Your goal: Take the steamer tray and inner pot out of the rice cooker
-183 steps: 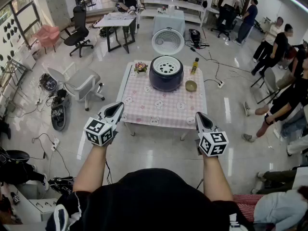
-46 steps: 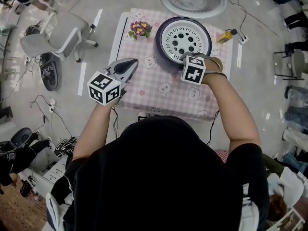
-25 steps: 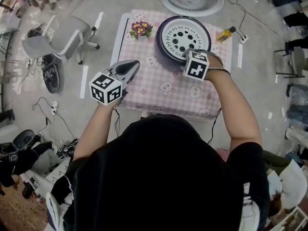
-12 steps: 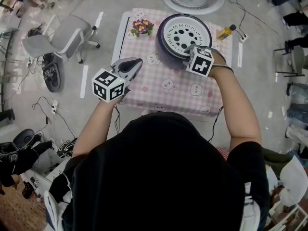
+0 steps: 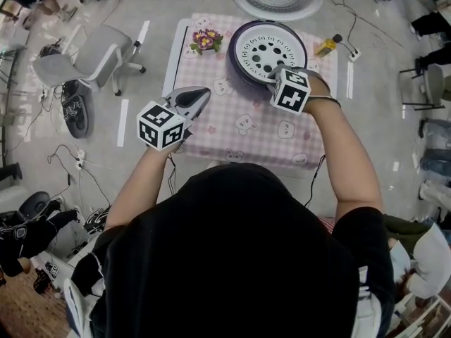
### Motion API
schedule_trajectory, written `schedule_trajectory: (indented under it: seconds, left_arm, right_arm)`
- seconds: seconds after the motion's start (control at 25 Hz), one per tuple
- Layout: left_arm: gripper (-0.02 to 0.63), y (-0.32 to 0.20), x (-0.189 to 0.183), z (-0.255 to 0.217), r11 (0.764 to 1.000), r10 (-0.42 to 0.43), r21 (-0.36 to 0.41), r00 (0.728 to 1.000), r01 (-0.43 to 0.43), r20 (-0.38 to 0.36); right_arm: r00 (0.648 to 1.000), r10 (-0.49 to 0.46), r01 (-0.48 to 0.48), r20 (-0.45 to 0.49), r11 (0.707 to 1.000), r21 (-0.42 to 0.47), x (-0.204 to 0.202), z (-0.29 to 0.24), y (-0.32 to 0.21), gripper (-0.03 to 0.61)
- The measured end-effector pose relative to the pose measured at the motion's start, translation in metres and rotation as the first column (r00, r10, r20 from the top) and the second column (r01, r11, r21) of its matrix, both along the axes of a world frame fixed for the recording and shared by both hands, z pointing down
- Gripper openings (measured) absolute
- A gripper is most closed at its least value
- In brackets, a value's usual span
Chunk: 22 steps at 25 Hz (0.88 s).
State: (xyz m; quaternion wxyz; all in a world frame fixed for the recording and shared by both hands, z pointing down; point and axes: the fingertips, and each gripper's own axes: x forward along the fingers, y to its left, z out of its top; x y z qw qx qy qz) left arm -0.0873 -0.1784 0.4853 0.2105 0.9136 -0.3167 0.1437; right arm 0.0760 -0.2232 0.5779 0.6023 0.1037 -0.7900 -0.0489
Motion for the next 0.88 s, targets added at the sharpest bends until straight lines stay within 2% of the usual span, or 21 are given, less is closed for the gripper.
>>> schedule_trajectory:
  seconds: [0.56,0.88]
  left_arm:
    - [0.021,0.015,-0.001,-0.004,1.000,0.012,0.010,1.000,-0.012,-0.003]
    - [0.021,0.021,-0.002,-0.006,1.000,0.025,0.016,1.000,-0.025,-0.003]
  right_arm:
    - [0.999,0.021,-0.018,-0.033,0.996,0.082,0.007,-0.006,0.005,0.032]
    - [0.999,0.037,-0.036,-0.009,0.994,0.105,0.005,-0.018,0.010,0.037]
